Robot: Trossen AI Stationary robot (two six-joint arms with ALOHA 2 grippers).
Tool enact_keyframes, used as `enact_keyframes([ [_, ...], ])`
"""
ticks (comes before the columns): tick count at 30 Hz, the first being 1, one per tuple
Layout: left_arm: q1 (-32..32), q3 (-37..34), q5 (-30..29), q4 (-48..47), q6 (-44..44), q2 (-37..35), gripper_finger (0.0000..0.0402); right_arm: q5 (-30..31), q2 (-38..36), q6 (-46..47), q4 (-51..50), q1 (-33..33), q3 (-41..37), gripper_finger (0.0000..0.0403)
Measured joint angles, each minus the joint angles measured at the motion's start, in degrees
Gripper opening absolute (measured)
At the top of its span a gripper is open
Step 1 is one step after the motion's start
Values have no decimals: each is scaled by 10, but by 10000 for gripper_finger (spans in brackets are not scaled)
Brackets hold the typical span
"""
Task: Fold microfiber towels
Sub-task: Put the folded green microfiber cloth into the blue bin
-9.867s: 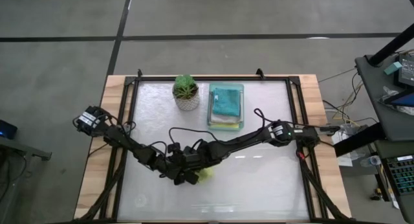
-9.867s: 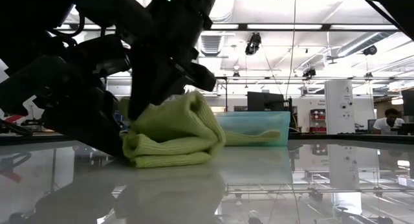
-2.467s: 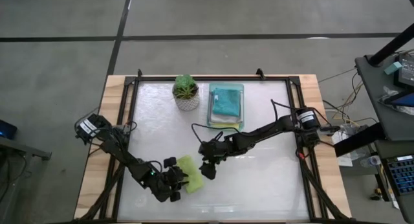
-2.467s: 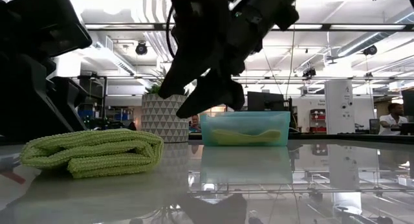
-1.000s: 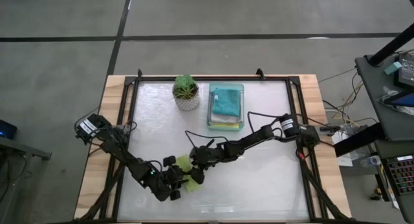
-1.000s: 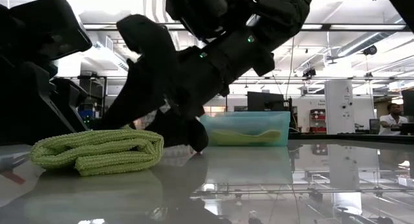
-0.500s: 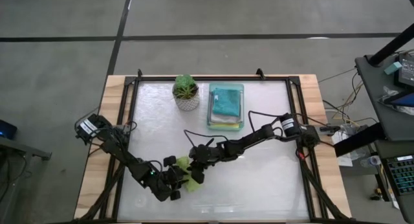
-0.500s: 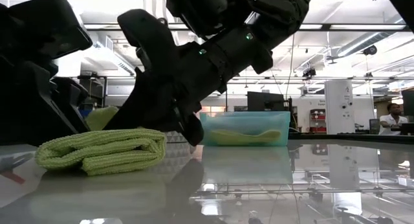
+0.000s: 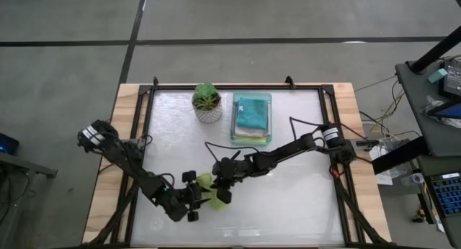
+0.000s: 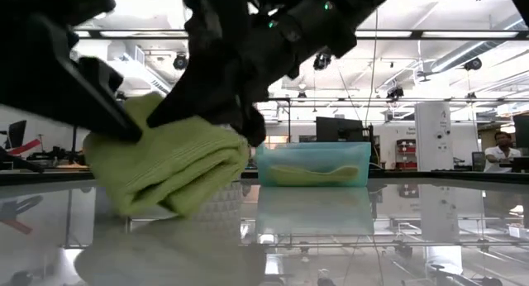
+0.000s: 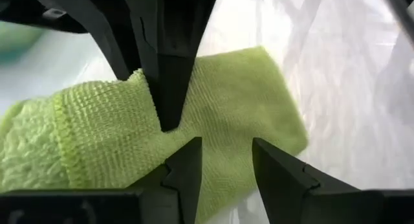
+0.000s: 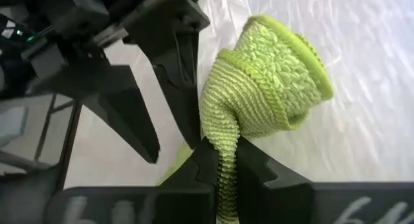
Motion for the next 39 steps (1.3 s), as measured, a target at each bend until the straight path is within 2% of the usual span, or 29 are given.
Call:
enact_keyframes([
  [8, -5, -1, -19, 1, 86, -68, 121, 5, -76, -38, -97, -3, -12, 13],
  [16, -3, -3, -38, 7, 185, -114, 121, 68, -171, -71, -180, -9, -25, 13],
  [22, -3, -5, -57, 7, 213, -125, 121, 77, -242, -84, -192, -31, -48, 13],
  [30, -1, -9, -59, 10, 214, -125, 121, 75, -297, -101, -215, -101, -56, 13],
  [39, 0, -9, -67, 12, 214, -125, 121, 51, -303, -86, -261, -221, -57, 13],
])
